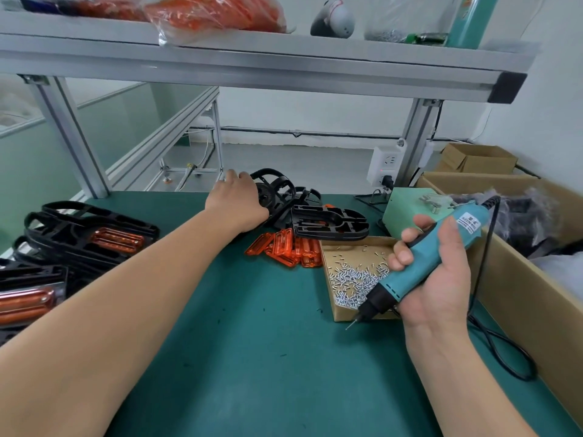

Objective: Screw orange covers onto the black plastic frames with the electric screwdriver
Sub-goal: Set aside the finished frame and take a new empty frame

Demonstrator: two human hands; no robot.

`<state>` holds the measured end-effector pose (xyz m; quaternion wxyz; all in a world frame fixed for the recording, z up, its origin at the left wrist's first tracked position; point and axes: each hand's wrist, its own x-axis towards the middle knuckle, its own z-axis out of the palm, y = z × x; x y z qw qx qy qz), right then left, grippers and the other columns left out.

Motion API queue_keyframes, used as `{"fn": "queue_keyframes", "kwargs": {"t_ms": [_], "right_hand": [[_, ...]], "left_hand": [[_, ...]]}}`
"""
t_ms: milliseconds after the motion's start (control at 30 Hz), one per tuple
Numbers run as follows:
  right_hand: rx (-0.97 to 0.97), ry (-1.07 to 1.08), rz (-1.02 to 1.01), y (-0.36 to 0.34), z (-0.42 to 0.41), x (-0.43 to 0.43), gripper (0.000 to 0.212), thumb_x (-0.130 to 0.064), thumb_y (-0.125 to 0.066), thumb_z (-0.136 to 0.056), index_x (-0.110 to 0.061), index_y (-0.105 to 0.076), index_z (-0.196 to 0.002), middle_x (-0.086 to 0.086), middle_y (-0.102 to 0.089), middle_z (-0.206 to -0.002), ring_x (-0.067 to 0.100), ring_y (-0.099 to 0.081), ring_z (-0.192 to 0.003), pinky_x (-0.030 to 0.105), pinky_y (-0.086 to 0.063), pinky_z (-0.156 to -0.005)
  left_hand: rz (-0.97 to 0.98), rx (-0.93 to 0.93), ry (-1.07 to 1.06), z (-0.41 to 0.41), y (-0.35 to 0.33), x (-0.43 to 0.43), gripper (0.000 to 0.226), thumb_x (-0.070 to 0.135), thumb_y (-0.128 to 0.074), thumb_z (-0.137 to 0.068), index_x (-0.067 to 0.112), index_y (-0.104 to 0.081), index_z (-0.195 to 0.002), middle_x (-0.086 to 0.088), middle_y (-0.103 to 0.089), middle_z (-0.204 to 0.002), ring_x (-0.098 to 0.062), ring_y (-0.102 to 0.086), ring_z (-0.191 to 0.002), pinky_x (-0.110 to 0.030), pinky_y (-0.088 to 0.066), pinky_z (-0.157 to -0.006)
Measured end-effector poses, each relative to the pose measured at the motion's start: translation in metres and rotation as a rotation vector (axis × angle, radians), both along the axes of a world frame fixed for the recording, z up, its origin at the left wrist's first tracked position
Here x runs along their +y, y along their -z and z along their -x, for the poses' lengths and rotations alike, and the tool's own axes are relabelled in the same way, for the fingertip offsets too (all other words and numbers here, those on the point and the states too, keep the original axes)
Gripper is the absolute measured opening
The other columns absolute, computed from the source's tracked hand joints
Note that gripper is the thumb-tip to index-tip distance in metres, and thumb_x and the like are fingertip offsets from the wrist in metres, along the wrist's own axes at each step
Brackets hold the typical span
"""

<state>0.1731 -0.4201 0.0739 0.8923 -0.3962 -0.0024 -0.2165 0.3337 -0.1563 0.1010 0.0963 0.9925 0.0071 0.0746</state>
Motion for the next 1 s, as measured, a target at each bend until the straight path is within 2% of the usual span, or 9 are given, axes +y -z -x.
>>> {"fn": "queue_keyframes", "kwargs": {"t_ms": [100,167,267,367,500,567,667,867,1000], "right_hand": [[-0.003,0.0,0.003,-0.001,0.001,0.0,0.031,-0.045,-0.058,-0.106,-0.015,-0.066,-0.108,0.002,-0.061,-0.085,0.012,-0.048,-0.057,0.023,-0.045,-0.053],[-0.001,0.0,0.002,-0.001,0.001,0.001,0.031,-0.045,-0.058,-0.106,-0.015,-0.066,-0.108,0.002,-0.061,-0.085,0.012,-0.048,-0.057,0.023,-0.045,-0.053],[0.0,-0.005,-0.008,-0.003,0.002,0.001,0.031,-0.045,-0.058,-0.106,-0.015,-0.066,-0.107,0.003,-0.061,-0.084,0.012,-0.048,-0.057,0.023,-0.045,-0.053],[-0.002,-0.014,-0.026,-0.003,0.002,0.0,0.031,-0.045,-0.059,-0.105,-0.014,-0.066,-0.107,0.003,-0.061,-0.084,0.011,-0.047,-0.056,0.023,-0.044,-0.053],[-0.01,-0.018,-0.053,-0.004,0.003,-0.001,0.031,-0.044,-0.06,-0.105,-0.014,-0.067,-0.103,0.003,-0.061,-0.083,0.011,-0.047,-0.056,0.023,-0.044,-0.053],[-0.015,-0.021,-0.063,-0.005,0.003,-0.002,0.03,-0.044,-0.06,-0.105,-0.014,-0.067,-0.102,0.003,-0.061,-0.082,0.011,-0.047,-0.056,0.023,-0.044,-0.053],[-0.011,-0.032,-0.068,-0.004,0.004,-0.001,0.029,-0.044,-0.061,-0.105,-0.015,-0.066,-0.102,0.002,-0.061,-0.083,0.011,-0.049,-0.056,0.022,-0.044,-0.053],[-0.005,-0.046,-0.069,-0.004,0.006,-0.001,0.029,-0.043,-0.059,-0.106,-0.014,-0.065,-0.104,0.003,-0.062,-0.083,0.012,-0.049,-0.056,0.022,-0.044,-0.053],[-0.003,-0.052,-0.062,-0.003,0.005,-0.001,0.03,-0.044,-0.061,-0.104,-0.014,-0.066,-0.104,0.003,-0.062,-0.084,0.012,-0.049,-0.057,0.022,-0.044,-0.054]], "left_hand": [[0.045,0.001,-0.024,0.016,-0.013,0.001,0.078,0.043,-0.074,-0.081,0.004,-0.042,-0.14,-0.021,-0.042,-0.139,-0.046,-0.053,-0.125,-0.046,-0.048,-0.09],[0.165,0.019,-0.044,0.031,-0.023,0.002,0.079,0.043,-0.075,-0.078,0.004,-0.042,-0.138,-0.021,-0.042,-0.137,-0.045,-0.054,-0.121,-0.047,-0.05,-0.093],[0.454,0.095,-0.048,0.074,-0.035,-0.002,0.087,0.046,-0.078,-0.065,0.009,-0.042,-0.136,-0.018,-0.05,-0.131,-0.04,-0.058,-0.111,-0.049,-0.055,-0.092],[0.799,0.206,0.108,0.138,-0.031,-0.004,0.081,0.051,-0.086,-0.055,0.022,-0.055,-0.124,-0.002,-0.072,-0.112,-0.024,-0.07,-0.101,-0.045,-0.059,-0.09],[1.195,0.368,0.214,0.218,-0.002,-0.011,0.037,0.047,-0.082,-0.079,0.033,-0.069,-0.111,0.006,-0.079,-0.104,-0.015,-0.077,-0.093,-0.036,-0.061,-0.08],[1.367,0.404,0.093,0.246,0.015,-0.017,0.025,0.042,-0.075,-0.092,0.026,-0.069,-0.111,0.0,-0.079,-0.103,-0.016,-0.076,-0.088,-0.034,-0.062,-0.076],[1.651,0.489,-0.112,0.274,0.03,-0.024,0.021,0.026,-0.061,-0.106,0.01,-0.064,-0.12,-0.016,-0.077,-0.1,-0.027,-0.074,-0.082,-0.046,-0.064,-0.077],[2.001,0.554,-0.329,0.296,0.042,-0.03,0.024,-0.002,-0.052,-0.102,-0.009,-0.057,-0.124,-0.033,-0.074,-0.102,-0.044,-0.077,-0.081,-0.056,-0.064,-0.062],[1.922,0.445,-0.254,0.303,0.054,-0.025,0.023,-0.009,-0.059,-0.095,-0.004,-0.059,-0.117,-0.029,-0.075,-0.106,-0.045,-0.077,-0.093,-0.056,-0.065,-0.07]]}}
